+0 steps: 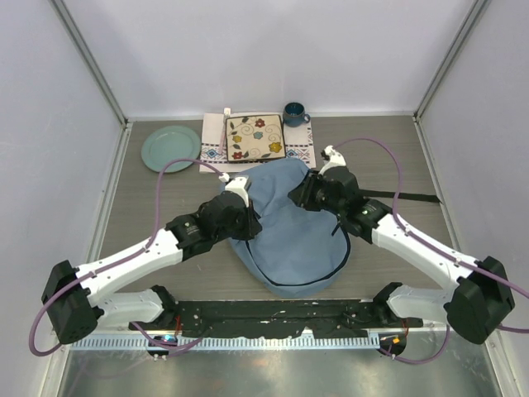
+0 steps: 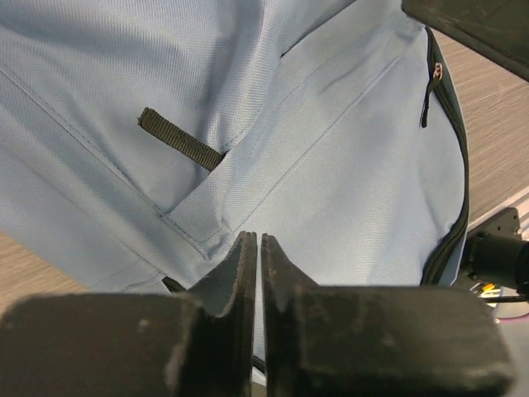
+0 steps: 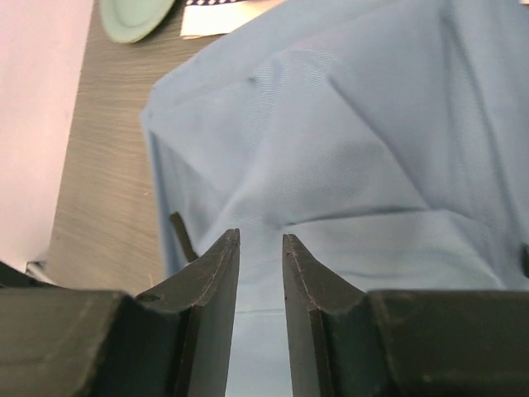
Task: Pack the student bag
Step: Zip the student bag at the center of the board.
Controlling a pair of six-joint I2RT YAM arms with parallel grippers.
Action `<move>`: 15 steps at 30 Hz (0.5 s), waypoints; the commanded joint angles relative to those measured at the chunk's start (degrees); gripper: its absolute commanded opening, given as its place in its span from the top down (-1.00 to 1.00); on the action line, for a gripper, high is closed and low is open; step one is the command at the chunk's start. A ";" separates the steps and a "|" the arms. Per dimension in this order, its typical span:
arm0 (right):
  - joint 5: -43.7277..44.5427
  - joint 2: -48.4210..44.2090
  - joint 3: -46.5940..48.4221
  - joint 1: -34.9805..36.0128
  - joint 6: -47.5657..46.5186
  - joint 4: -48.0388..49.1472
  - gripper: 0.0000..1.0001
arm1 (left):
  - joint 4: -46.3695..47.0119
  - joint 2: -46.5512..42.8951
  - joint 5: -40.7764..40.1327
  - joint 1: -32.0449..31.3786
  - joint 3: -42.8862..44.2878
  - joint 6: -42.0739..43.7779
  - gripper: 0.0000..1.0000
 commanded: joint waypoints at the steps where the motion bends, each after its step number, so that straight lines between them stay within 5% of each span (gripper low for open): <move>1: -5.09 4.88 5.24 2.03 -1.54 5.58 0.34 | 0.76 0.16 -0.83 0.20 1.28 -0.34 0.49; 6: -7.47 11.03 7.79 4.83 -1.90 6.82 0.36 | -1.17 0.33 -3.48 0.20 1.02 -2.01 0.00; 10: -3.26 17.53 10.34 5.55 -2.07 2.73 0.49 | -1.09 1.39 -4.19 0.20 1.01 -2.89 -0.04; 15: 14.21 21.23 11.93 5.63 -3.21 -4.16 0.66 | -2.32 2.44 -4.27 0.20 1.72 -2.98 -0.04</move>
